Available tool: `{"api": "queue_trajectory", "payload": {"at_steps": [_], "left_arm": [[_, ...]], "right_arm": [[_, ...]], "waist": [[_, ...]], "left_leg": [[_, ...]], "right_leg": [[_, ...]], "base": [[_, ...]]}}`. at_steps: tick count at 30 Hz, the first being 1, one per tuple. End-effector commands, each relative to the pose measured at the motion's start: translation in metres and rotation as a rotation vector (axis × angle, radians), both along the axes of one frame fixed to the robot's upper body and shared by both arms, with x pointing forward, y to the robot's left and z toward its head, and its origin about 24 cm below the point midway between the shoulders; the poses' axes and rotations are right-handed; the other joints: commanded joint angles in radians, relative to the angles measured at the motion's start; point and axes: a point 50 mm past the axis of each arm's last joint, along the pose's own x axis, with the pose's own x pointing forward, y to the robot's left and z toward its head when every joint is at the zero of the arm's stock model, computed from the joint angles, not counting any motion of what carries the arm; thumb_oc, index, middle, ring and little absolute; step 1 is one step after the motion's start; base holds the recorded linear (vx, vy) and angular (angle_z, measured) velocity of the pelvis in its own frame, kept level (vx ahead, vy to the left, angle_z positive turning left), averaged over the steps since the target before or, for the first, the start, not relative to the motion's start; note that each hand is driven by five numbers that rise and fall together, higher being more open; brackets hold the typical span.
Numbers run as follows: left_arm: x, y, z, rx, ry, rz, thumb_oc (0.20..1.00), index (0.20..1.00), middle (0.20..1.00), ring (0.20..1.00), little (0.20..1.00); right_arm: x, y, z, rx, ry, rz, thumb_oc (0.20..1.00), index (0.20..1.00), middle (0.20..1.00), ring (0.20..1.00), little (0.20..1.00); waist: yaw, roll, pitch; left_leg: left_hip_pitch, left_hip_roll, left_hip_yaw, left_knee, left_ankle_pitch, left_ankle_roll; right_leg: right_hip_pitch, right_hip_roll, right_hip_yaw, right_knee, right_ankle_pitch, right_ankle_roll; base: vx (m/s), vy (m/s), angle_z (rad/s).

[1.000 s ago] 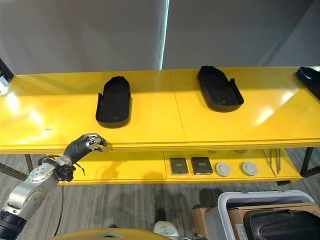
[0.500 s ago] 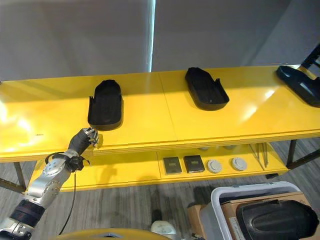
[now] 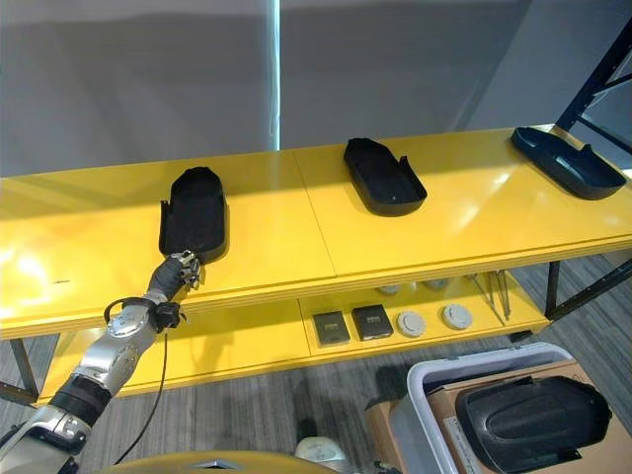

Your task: Move parts from the plastic box to the shelf.

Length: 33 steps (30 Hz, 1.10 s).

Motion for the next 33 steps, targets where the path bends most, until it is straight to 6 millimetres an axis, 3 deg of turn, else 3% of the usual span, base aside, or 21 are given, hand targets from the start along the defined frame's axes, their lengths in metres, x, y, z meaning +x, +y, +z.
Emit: {"api": "queue_trajectory", "payload": {"at_steps": [1,10,19,28,30,33], "left_arm": [[0.016,0.004,0.009,0.05,-0.046,0.055,0.2,0.2,0.2,0.2,0.2],[0.032,0.017,0.009,0.091,-0.021,0.17,0.2,0.2,0.2,0.2,0.2],[0.039,0.013,0.014,0.073,-0.039,0.17,0.2,0.2,0.2,0.2,0.2],[0.034,-0.006,0.047,-0.016,-0.223,0.008,0.2,0.2,0.2,0.2,0.2],[0.025,-0.011,0.064,-0.061,-0.29,-0.079,1.0,1.0,1.0,1.0,1.0],[0.007,-0.012,0.083,-0.125,-0.357,-0.175,1.0,1.0,1.0,1.0,1.0]], "right_arm": [[0.0,-0.006,0.001,-0.026,0.033,0.072,1.0,1.0,1.0,1.0,1.0],[0.002,-0.009,0.001,-0.03,0.043,0.113,1.0,1.0,1.0,1.0,1.0],[0.001,-0.009,0.001,-0.028,0.047,0.128,1.0,1.0,1.0,1.0,1.0],[0.002,-0.01,0.001,-0.03,0.033,0.098,1.0,1.0,1.0,1.0,1.0],[0.003,-0.011,0.001,-0.035,0.024,0.076,1.0,1.0,1.0,1.0,1.0],[0.004,-0.013,0.002,-0.043,0.016,0.041,1.0,1.0,1.0,1.0,1.0]], "waist": [[-0.015,-0.012,0.019],[-0.033,-0.012,0.014],[-0.042,-0.012,0.014],[-0.02,-0.011,0.023],[-0.003,-0.008,0.025],[0.026,-0.005,0.027]], "left_leg": [[-0.064,0.032,0.0,0.054,0.007,0.013],[-0.057,0.034,0.009,0.055,0.007,0.012],[-0.056,0.032,0.007,0.059,0.002,0.014],[-0.054,0.025,-0.009,0.058,-0.004,0.017],[-0.054,0.018,-0.016,0.059,-0.008,0.019],[-0.057,0.005,-0.031,0.066,-0.015,0.023]], "right_leg": [[0.028,-0.008,0.04,0.093,-0.117,0.049],[0.028,-0.008,0.045,0.1,-0.123,0.051],[0.027,-0.008,0.053,0.105,-0.129,0.053],[0.036,-0.013,0.047,0.1,-0.128,0.05],[0.043,-0.018,0.04,0.093,-0.125,0.049],[0.053,-0.03,0.03,0.082,-0.115,0.053]], "base": [[0.0,0.0,0.0],[0.02,0.007,-0.06],[0.0,0.0,0.0],[-0.02,0.013,0.0],[-0.07,0.084,0.0],[-0.08,0.107,0.01]]}}
